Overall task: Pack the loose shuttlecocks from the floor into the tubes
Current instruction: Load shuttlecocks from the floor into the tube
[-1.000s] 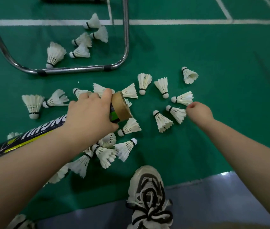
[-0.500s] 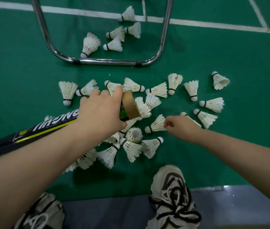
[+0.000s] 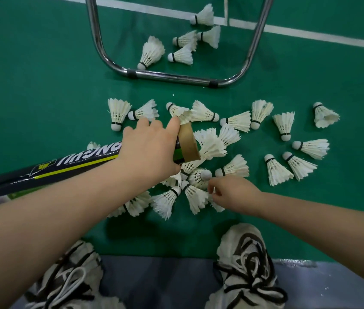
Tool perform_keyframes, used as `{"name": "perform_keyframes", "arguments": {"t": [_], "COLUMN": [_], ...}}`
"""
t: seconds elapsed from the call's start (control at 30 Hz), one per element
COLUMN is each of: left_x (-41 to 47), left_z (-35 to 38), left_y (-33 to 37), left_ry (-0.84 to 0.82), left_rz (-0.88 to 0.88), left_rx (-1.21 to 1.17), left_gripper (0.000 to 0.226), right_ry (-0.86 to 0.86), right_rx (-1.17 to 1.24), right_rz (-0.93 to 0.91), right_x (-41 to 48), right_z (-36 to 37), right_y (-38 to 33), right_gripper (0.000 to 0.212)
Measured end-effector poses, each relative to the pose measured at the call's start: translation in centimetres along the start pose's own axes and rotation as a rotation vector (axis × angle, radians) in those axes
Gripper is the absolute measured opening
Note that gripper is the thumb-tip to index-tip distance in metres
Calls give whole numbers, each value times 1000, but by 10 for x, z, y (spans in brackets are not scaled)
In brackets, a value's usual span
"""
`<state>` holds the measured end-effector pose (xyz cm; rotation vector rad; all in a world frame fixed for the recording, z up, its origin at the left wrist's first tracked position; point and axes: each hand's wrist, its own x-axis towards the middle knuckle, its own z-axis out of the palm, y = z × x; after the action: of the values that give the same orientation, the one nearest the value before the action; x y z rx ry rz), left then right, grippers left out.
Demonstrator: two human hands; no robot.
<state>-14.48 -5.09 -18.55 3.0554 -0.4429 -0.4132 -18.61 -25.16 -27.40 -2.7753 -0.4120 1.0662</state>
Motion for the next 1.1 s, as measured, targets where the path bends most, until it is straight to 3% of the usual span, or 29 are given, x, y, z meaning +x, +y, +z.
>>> {"name": "perform_keyframes", "arguments": {"t": [0.27,0.53,0.67,0.77,0.87,1.1], "left_x": [-10,-19,-21,-22,-22,-22], "left_z": [5,4,2,1,1,0], "left_y": [-4,-6,-9,-9,-10,-12], "left_ry": [-25,-34,-33,-25,-28,-44], "left_rz": [-6,-7,-18,-18,-29,-50], "left_rx": [21,-7,-11,-8,-9,-41], "left_gripper": [72,74,75,73,73,69], "right_ry": [-7,-7,-4,-15,106,214], "right_rx": [139,491,881,1246,1681,1621], "right_rz": [28,236,455,506,617,586], "right_x": [-2,2,5,8,19,23], "right_z": [5,11,11,8,8,-4], "right_y": [-28,-52,-50,-48,-43,-32], "right_gripper": [21,37,40,21,36,42]}}
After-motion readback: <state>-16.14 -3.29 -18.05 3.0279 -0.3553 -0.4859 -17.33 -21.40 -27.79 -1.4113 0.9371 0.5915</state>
